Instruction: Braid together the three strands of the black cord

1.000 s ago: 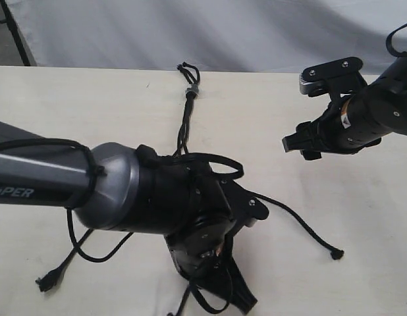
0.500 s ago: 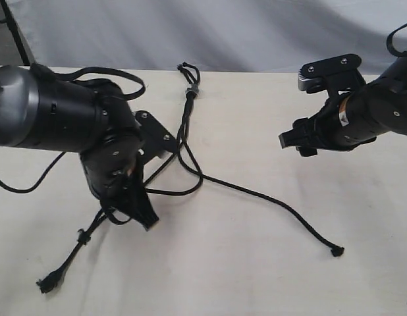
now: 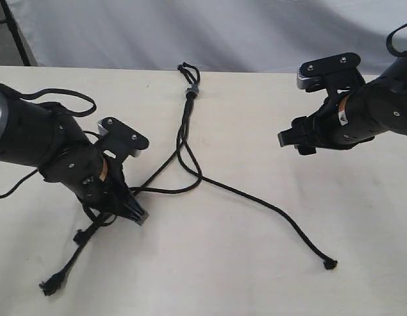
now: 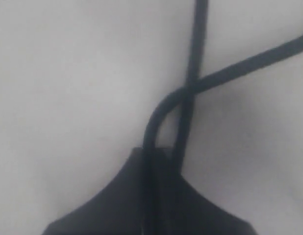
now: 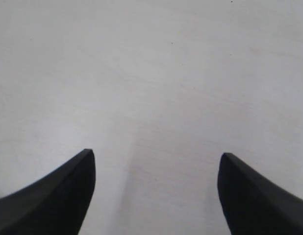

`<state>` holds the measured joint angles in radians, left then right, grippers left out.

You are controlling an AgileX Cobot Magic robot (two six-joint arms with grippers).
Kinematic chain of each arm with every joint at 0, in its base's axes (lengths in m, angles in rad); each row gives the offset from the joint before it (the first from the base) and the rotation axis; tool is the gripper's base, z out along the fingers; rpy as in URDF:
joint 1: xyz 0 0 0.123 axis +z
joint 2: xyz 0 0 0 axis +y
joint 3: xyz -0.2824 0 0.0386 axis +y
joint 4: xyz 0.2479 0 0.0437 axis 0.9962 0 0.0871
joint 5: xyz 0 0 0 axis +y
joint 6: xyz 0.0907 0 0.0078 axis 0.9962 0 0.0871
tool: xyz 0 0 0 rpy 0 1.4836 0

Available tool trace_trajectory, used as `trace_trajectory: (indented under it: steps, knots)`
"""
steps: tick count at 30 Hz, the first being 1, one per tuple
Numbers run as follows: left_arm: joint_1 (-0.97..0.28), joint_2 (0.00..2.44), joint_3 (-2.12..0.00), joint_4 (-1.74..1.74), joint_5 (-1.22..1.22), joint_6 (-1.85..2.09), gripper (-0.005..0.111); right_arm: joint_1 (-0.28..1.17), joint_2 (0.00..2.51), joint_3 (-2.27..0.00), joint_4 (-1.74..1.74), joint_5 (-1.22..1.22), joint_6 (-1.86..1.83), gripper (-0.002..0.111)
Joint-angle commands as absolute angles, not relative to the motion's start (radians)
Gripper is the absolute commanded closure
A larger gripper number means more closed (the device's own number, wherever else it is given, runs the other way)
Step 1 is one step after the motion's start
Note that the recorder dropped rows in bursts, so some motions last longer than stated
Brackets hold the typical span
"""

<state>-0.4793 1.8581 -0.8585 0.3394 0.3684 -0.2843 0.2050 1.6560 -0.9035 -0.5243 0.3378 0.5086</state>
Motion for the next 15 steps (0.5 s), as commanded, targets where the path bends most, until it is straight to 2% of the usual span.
trace_trajectory:
  steps: [1,4,7,9,15]
  knots:
    - [-0.635,1.878,-0.828,0.000,0.422,-0.122,0.106,0.201,1.649,-0.898,-0.523,0.320,0.513,0.041]
    - [-0.772,1.842,-0.830,-0.048,0.374,-0.050,0.106,0.201,1.649,-0.898,-0.523,0.320,0.513,0.041]
    - [-0.814,1.785,-0.835,0.008,0.357,-0.059,0.106,0.201,1.649,-0.898,-0.523,0.320,0.513,0.041]
    - [-0.779,1.740,-0.835,0.032,0.372,-0.092,0.106,0.201,1.649,-0.898,-0.523,0.320,0.513,0.041]
    - [-0.567,1.639,-0.814,0.046,0.424,-0.094,0.106,0.201,1.649,-0.890,-0.523,0.318,0.513,0.041]
